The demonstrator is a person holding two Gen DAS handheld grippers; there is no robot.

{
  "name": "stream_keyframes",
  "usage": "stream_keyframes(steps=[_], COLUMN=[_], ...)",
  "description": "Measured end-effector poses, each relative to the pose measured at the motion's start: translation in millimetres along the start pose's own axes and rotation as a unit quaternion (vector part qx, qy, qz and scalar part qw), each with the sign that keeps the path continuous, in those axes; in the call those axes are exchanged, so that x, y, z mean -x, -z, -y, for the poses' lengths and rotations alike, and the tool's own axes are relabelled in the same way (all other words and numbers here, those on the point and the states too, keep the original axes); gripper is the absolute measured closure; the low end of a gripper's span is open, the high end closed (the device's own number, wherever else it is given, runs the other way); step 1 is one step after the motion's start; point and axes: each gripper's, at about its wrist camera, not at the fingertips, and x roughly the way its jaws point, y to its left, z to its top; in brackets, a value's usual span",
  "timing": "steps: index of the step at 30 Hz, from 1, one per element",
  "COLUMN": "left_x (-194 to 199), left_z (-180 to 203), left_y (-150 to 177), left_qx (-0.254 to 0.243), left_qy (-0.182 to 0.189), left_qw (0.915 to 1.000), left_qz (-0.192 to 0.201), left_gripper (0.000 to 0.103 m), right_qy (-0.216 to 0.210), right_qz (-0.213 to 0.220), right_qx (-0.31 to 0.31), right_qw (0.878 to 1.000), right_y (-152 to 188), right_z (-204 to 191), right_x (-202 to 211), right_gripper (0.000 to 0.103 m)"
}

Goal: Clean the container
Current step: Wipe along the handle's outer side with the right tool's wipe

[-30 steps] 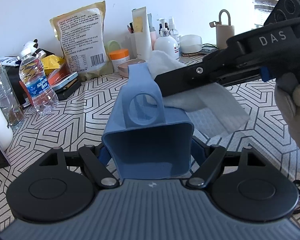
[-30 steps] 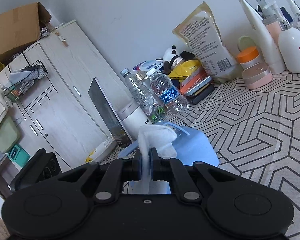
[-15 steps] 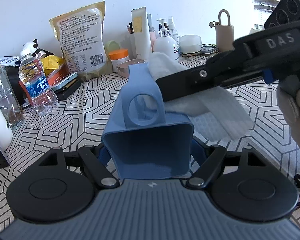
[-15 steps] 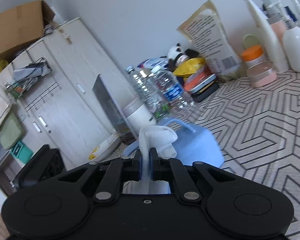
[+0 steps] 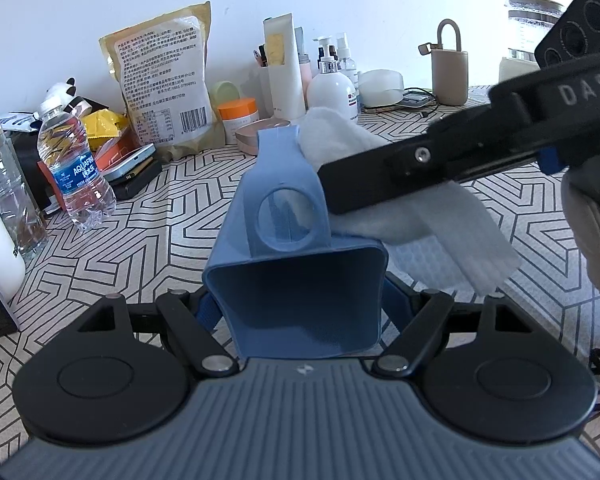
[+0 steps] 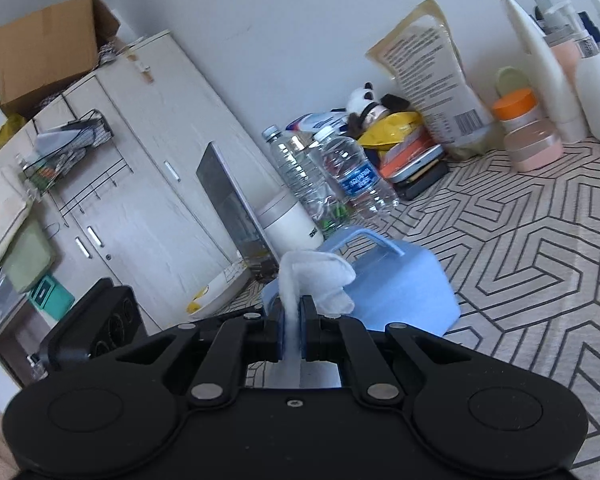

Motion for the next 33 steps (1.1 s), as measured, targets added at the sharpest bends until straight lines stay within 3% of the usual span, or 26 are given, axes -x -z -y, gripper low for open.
stream_keyframes(steps=[13,33], left_x=[-1.2,-5.5], left_z=[0.2,-3.4], left_y=[1.1,-0.7], left_qx=[-0.002,0.000], left_qy=[0.000,0.000], left_qw=[1.0000,1.0000], left_qz=[0.001,0.000], left_gripper=[0.025,0.025], right_qy=[0.042,0.024], right_qz=[0.028,0.028], right_qx=[-0.036,-0.040], right_qw=[0.998,0.999], right_y=[-2.7,3.6], right_z=[15.3,11.9], right_x=[8.8,10.3], right_gripper=[0.097,0.096])
